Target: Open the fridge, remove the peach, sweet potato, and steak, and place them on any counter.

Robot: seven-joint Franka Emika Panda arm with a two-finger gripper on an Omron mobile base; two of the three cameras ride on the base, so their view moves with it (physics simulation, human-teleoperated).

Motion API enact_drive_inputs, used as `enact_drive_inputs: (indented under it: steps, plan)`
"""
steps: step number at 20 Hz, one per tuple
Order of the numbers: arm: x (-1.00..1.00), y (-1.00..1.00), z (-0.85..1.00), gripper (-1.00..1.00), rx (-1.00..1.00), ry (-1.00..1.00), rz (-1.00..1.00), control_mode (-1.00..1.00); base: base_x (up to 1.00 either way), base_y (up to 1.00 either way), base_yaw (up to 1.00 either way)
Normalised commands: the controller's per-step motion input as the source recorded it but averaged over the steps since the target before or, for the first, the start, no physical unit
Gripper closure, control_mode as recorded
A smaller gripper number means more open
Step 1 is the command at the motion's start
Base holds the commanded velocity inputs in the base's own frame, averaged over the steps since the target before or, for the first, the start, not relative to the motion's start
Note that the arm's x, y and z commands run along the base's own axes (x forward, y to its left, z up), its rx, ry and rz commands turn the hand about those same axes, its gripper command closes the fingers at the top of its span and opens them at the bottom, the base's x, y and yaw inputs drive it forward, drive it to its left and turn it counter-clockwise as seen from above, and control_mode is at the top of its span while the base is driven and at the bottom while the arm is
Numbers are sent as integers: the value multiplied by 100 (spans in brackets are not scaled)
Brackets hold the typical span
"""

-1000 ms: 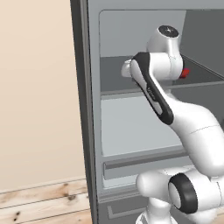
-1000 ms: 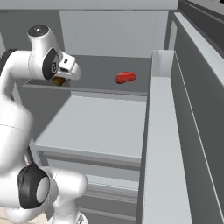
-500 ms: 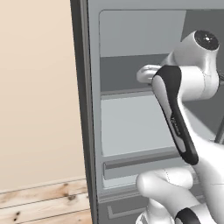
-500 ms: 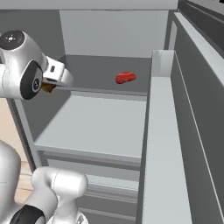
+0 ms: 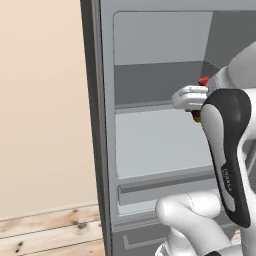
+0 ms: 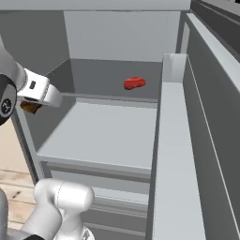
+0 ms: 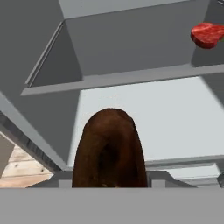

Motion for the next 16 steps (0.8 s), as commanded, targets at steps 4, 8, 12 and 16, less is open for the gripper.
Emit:
enact_drive_inputs:
  steps: [4,8,12,16]
  plan:
    - [-72,-7,-3,100,0,0,0,-100,0,0,0]
    - [-24,-4,0,100,0,0,0,100,-73,-8,0]
    - [0,0,0,100,0,0,0,100,-100,-30,0]
    - [0,0,0,100,0,0,0,100,-100,-46,0]
